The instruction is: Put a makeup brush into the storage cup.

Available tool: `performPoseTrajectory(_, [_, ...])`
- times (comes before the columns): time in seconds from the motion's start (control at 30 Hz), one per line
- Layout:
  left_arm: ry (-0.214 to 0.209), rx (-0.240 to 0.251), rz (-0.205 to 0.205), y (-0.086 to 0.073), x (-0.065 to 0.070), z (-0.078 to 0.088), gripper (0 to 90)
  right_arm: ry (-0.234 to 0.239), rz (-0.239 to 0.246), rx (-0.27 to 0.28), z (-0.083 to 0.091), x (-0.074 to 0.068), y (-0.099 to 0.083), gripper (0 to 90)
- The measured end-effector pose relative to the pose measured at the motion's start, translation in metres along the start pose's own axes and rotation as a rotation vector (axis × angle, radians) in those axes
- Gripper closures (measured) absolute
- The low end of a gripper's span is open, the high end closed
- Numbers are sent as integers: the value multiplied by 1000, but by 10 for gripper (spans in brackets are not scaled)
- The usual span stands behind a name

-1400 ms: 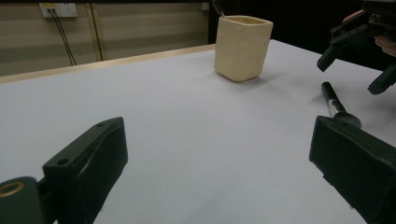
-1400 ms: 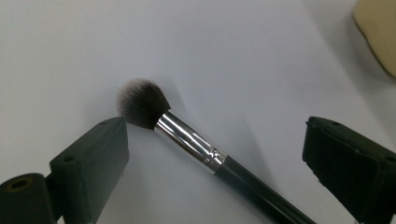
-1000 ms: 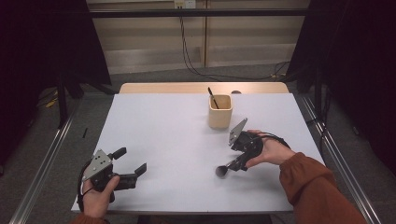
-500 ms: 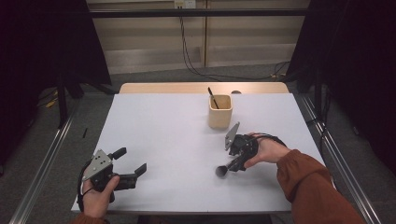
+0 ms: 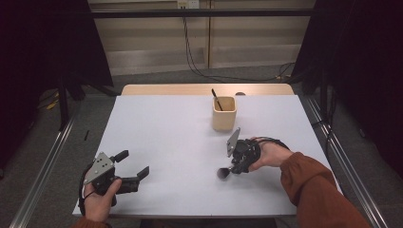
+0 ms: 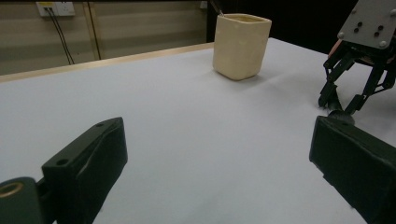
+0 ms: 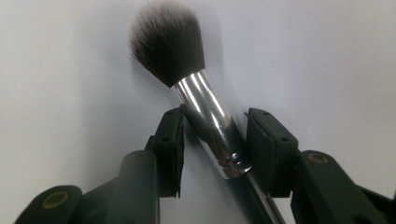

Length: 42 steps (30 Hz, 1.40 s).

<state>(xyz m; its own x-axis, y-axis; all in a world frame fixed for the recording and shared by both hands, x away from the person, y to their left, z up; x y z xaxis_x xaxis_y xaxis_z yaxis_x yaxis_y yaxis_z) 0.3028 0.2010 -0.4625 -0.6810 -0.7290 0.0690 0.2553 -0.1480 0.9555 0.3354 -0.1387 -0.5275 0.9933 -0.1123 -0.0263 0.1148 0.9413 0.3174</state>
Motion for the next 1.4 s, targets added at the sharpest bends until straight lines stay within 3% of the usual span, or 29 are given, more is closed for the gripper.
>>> performPoseTrajectory(0.37, [-1, 0, 0, 0, 0, 0, 42, 0, -1, -16, 0, -2, 1, 656])
performPoseTrajectory(0.53, [-1, 0, 0, 0, 0, 0, 42, 3, -32, -13, 0, -2, 2, 715])
performPoseTrajectory(0.9, [1, 0, 1, 0, -1, 0, 42, -12, -63, -9, 1, -1, 2, 719])
performPoseTrajectory(1.1, [3, 0, 2, 0, -1, 0, 42, -28, -91, 10, 3, 1, 2, 720])
performPoseTrajectory(1.33, [3, -1, -1, 0, 0, 0, 42, -77, -123, 75, 16, 7, 4, 719])
performPoseTrajectory(1.4, [3, 0, 0, 0, -1, 0, 42, -87, -140, 118, 21, 8, 5, 720])
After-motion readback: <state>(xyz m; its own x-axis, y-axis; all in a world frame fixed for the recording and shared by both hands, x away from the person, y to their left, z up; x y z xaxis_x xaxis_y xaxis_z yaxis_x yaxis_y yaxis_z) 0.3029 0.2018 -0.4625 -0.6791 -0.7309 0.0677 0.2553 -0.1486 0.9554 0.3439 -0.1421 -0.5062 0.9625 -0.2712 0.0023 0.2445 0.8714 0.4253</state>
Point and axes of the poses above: each handheld gripper's, and its own axes: z roughly backward along the jaws, y roughly out of its top, x roughly to its right, the point moved 8 cm from there along -z, roughly forward along the jaws, and after that the axes turned 1 degree about x, right-handed, at the moved point
